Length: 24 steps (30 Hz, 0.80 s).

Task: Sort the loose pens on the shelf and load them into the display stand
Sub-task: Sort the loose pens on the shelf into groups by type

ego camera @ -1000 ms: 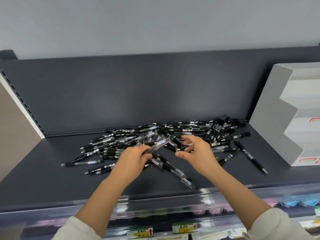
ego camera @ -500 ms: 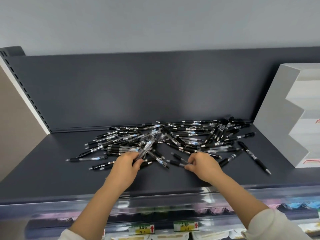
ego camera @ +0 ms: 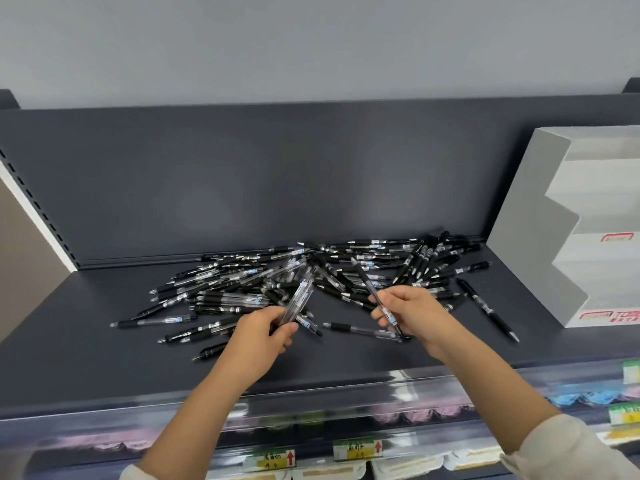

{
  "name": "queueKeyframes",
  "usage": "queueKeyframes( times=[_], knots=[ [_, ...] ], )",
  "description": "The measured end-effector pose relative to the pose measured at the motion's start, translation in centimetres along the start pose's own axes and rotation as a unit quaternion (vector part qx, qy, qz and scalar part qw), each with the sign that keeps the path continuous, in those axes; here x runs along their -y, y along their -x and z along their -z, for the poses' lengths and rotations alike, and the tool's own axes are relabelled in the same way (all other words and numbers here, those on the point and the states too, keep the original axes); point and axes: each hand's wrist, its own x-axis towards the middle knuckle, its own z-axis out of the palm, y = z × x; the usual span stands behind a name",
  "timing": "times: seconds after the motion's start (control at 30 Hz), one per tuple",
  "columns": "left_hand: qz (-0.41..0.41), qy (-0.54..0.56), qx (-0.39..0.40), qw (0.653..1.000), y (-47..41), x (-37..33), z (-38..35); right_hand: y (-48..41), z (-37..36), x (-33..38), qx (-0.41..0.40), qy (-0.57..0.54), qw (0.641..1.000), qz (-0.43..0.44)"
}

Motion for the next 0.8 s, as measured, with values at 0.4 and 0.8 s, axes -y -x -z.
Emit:
queueKeyframes(
  times=[0.4, 0.8],
  knots=[
    [0.016, 0.006, -0.027, 0.999, 0.2, 0.2, 0.2, -1.6, 1.2, -2.2, -0.052, 0.452, 0.883, 0.115],
    [0.030, -0.051, -0.073, 0.996, 1.3, 0.6, 0.9, -1.8, 3.4, -0.6, -0.048, 0.342, 0.929, 0.136]
  ],
)
